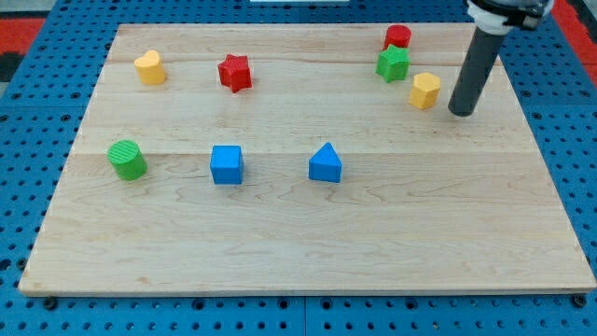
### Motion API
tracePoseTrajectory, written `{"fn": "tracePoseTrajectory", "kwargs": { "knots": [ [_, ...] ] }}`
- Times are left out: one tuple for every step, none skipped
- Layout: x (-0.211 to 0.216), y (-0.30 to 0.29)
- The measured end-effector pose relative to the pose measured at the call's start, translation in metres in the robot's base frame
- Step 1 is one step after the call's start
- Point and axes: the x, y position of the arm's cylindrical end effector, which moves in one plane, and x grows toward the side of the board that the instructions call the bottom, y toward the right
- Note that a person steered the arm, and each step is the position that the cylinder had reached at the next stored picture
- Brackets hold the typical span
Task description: Push the red star closer to yellow hexagon
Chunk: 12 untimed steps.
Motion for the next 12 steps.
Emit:
{"fn": "tracePoseTrajectory", "kwargs": {
  "knots": [
    [0.002, -0.083],
    [-0.016, -0.172],
    [-0.043, -0.263],
    [-0.067, -0.325],
    [-0.085, -0.349],
    [-0.096, -0.340],
    [-0.106, -0.301],
    [-0.119, -0.271],
    [-0.132, -0.274],
    [-0.156, -0.296],
    [-0.166, -0.290],
    [-0.163, -0.248]
  ]
}}
